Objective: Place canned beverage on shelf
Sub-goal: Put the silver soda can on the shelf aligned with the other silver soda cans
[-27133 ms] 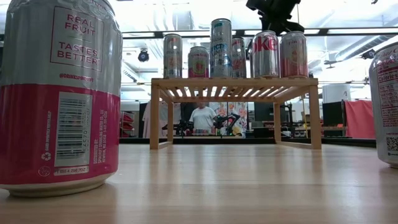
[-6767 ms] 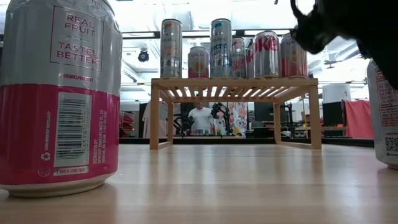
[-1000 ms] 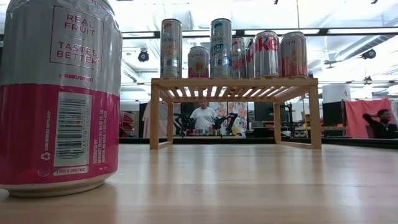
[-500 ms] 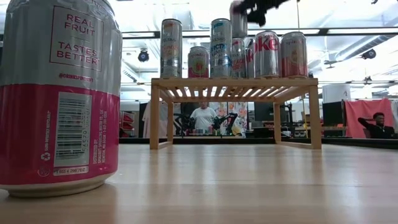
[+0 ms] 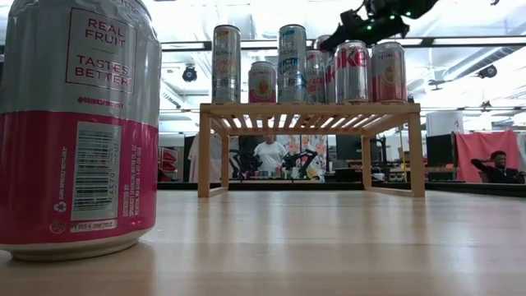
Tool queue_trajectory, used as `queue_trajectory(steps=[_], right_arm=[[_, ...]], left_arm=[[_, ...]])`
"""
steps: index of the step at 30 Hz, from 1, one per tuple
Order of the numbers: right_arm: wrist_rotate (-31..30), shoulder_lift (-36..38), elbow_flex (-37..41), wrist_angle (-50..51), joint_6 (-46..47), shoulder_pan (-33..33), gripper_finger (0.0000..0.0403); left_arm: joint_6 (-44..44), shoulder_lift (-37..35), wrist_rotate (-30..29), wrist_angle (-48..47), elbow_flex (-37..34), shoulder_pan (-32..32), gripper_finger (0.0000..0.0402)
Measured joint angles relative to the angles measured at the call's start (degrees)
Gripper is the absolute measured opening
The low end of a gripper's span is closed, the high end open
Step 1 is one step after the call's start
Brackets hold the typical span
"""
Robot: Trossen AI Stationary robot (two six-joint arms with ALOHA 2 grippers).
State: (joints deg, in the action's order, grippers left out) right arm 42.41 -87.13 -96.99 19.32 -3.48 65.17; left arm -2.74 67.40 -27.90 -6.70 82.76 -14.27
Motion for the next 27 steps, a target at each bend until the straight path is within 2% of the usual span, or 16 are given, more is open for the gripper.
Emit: queue_trajectory(steps=[4, 9, 15, 19, 27], right_arm=[[-1.4, 5.0, 7.7, -5.3, 2.3, 0.9, 0.0293], [-11.4, 12.1, 18.6, -10.3, 5.3, 0.8, 0.0293], [-18.1, 18.1, 30.8, -16.8, 14.6, 0.3, 0.0293], [-18.2, 19.7, 36.9, -19.5, 15.1, -1.1, 0.0293], [-18.7, 19.5, 43.7, -25.5, 14.9, -1.9, 0.0293]], left_arm=[[-0.8, 0.0, 0.0, -0.1, 0.0, -1.2, 0.0350], [-0.8, 0.0, 0.0, -0.2, 0.0, -3.0, 0.0350], [-0.8, 0.0, -0.1, -0.2, 0.0, -5.8, 0.0350], [-0.8, 0.0, -0.2, -0.1, 0.0, -7.1, 0.0350], [-0.8, 0.0, -0.2, -0.1, 0.0, -8.2, 0.0350]])
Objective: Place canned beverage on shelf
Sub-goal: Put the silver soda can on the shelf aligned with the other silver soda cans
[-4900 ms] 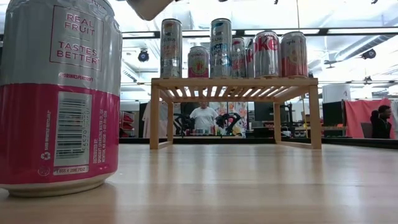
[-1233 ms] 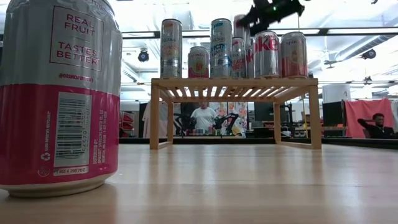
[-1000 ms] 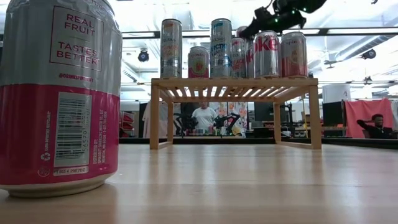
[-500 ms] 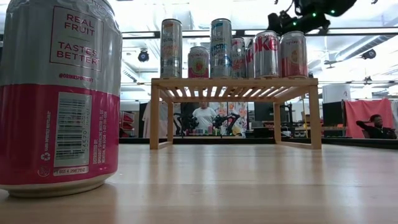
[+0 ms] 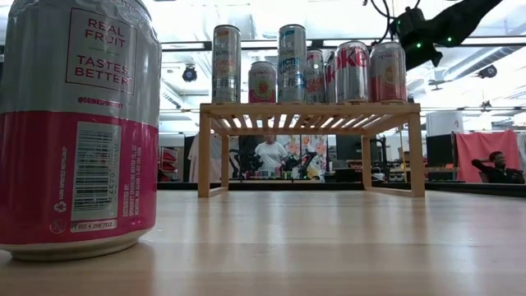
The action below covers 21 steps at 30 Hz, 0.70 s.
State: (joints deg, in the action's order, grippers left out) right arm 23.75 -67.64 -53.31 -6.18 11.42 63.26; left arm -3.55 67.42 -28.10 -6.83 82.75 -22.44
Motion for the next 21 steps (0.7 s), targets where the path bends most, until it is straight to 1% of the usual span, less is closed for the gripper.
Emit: queue_trajectory(steps=[4, 8, 13, 21], right_arm=[[0.7, 0.1, 1.6, -1.5, -1.4, -0.2, 0.0293], [0.7, 0.1, 2.6, -1.6, -2.4, -1.0, 0.0293], [0.6, 0.1, 3.2, -1.8, -4.6, -2.1, 0.0293], [0.2, 0.1, 3.3, -1.4, -5.0, -2.3, 0.0293]], left_arm=[[0.0, 0.0, -0.3, 0.0, 0.0, -0.3, 0.0350], [0.0, 0.3, -2.9, 0.0, 0.0, -0.3, 0.0350], [0.0, 1.0, -3.0, 0.0, 0.0, -0.3, 0.0350], [0.0, 2.4, -3.0, 0.0, 0.0, -0.3, 0.0350]])
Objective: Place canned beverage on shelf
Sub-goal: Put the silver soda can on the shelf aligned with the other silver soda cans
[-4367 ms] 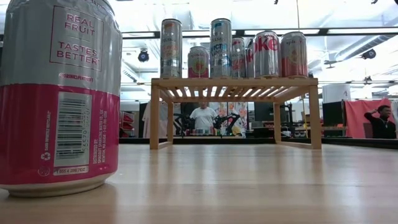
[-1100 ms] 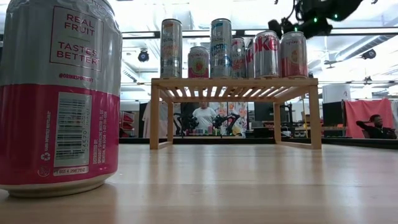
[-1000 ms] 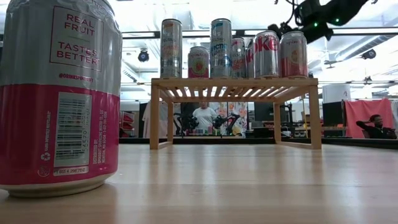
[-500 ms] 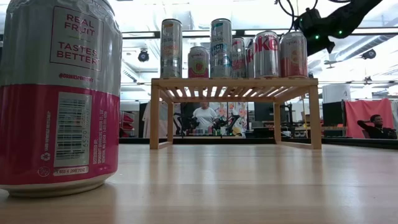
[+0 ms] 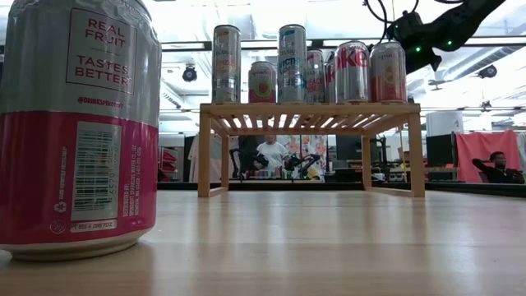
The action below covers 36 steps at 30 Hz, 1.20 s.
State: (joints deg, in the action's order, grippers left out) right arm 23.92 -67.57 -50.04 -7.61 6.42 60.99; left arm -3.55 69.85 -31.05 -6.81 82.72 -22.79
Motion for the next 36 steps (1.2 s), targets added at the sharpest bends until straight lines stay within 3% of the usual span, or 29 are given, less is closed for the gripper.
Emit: queue_trajectory(steps=[21, 36], right_arm=[[0.2, 0.0, 0.0, 2.6, -0.1, 0.0, 0.0293], [0.0, 0.0, 0.0, 3.0, 3.6, 0.0, 0.0293]], left_arm=[[0.9, 0.4, -0.1, -0.1, 0.0, 0.0, 0.0350], [7.5, 0.2, -0.1, -0.9, 0.0, 0.0, 0.0350]])
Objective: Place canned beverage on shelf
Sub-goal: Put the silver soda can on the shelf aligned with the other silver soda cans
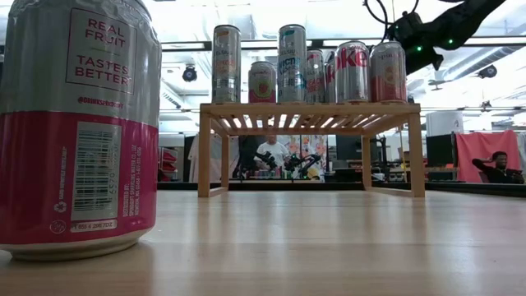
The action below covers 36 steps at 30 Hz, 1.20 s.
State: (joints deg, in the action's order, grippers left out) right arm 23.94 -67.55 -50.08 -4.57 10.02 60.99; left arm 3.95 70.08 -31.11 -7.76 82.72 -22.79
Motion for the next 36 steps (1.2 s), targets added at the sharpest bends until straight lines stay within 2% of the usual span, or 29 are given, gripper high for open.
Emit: queue_trajectory(steps=[9, 21, 27, 36], right_arm=[[0.2, 0.0, -0.1, 0.9, -4.5, 0.0, 0.0293], [0.1, -0.1, -0.1, 1.2, -4.2, 0.0, 0.0293], [2.6, -0.1, 0.0, 1.4, -9.0, 0.0, 0.0293], [0.2, -0.1, 0.0, 1.3, -7.3, -0.2, 0.0294]], left_arm=[[0.5, 0.0, 0.0, -0.1, 0.0, 0.0, 0.0350], [0.0, 0.0, 0.0, -0.1, 0.0, 0.0, 0.0350], [0.0, 0.0, 0.0, -0.1, 0.0, 0.0, 0.0350], [0.0, -0.1, 0.0, -0.1, 0.0, 0.0, 0.0350]])
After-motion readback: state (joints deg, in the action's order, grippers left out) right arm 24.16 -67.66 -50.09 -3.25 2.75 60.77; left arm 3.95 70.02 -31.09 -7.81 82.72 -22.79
